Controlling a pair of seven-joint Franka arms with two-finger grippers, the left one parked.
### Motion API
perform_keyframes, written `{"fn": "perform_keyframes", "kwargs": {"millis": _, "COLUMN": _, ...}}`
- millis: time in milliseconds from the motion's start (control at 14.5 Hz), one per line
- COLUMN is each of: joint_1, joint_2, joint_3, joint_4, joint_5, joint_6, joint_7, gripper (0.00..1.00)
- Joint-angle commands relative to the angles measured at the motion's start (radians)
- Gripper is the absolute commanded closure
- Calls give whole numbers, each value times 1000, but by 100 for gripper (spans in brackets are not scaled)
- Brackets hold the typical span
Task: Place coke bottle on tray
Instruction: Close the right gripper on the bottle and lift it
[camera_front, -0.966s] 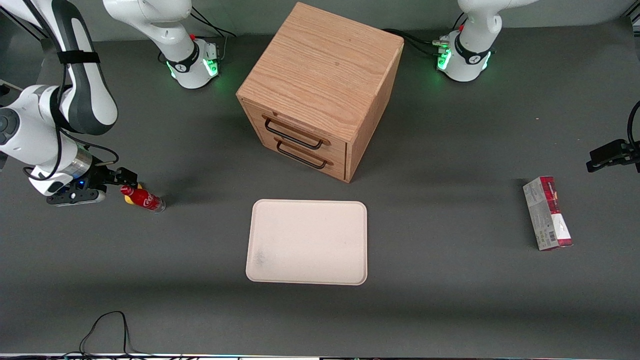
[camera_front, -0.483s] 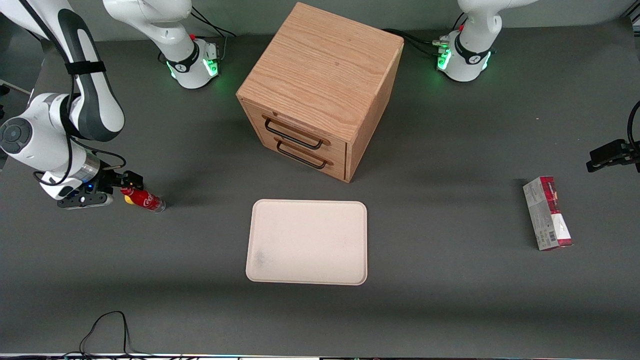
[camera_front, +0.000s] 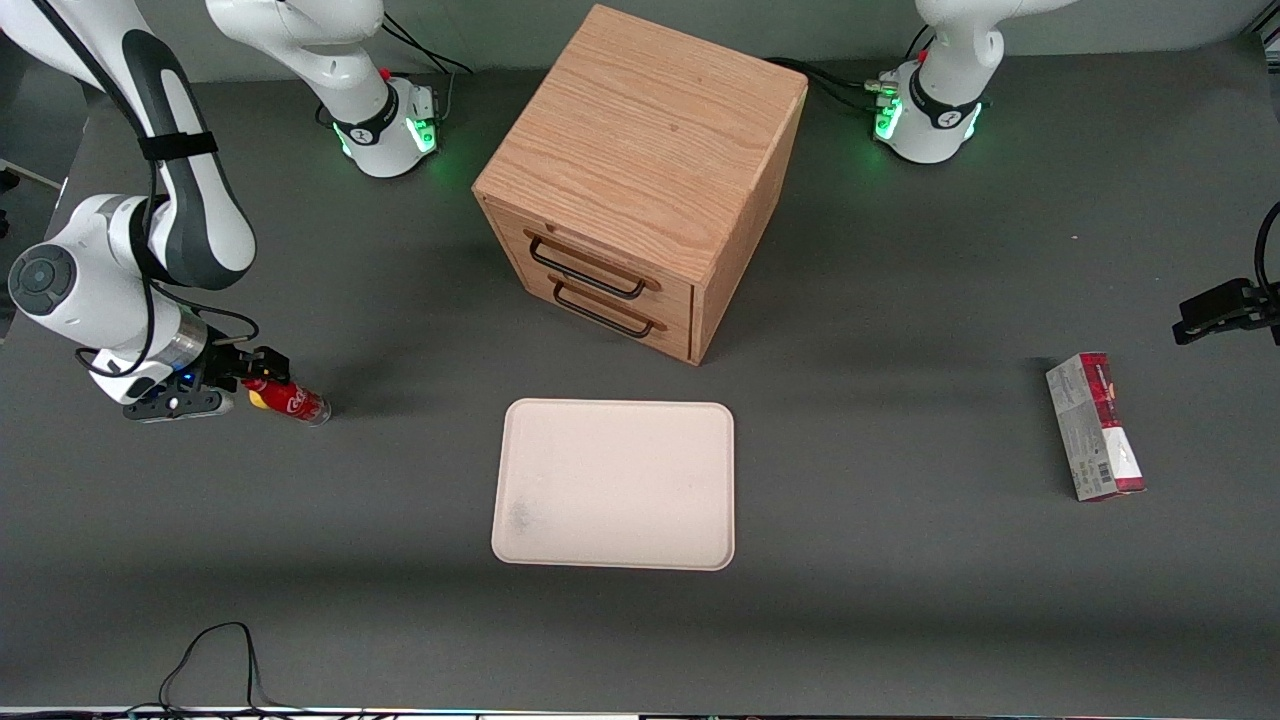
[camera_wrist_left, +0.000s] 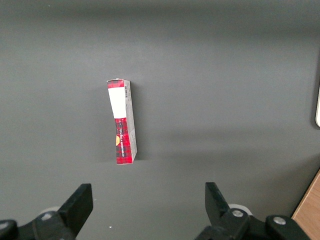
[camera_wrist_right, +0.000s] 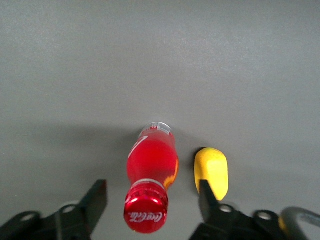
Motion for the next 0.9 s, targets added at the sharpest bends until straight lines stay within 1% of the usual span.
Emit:
{"fn": "perform_keyframes", "kwargs": {"millis": 0, "joint_1": 8, "joint_2": -4, "joint_3": -2, "joint_4": 1, "joint_5": 20, "joint_6": 8, "joint_7": -26, "gripper": 100}}
{"fn": "perform_keyframes", "kwargs": {"millis": 345, "joint_1": 8, "joint_2": -22, "joint_3": 0, "joint_4": 19, "joint_5": 20, "joint_6": -8, "joint_7": -48, "gripper": 100}}
{"fn": "perform_keyframes", "kwargs": {"millis": 414, "joint_1": 8, "joint_2": -33, "joint_3": 0, "joint_4": 51, "joint_5": 20, "joint_6": -62, "joint_7": -48, "gripper": 100}}
{"fn": "perform_keyframes", "kwargs": {"millis": 828, "joint_1": 8, "joint_2": -77, "joint_3": 0, "joint_4": 365, "joint_5": 20, "joint_6": -497, "joint_7": -54, "gripper": 100}}
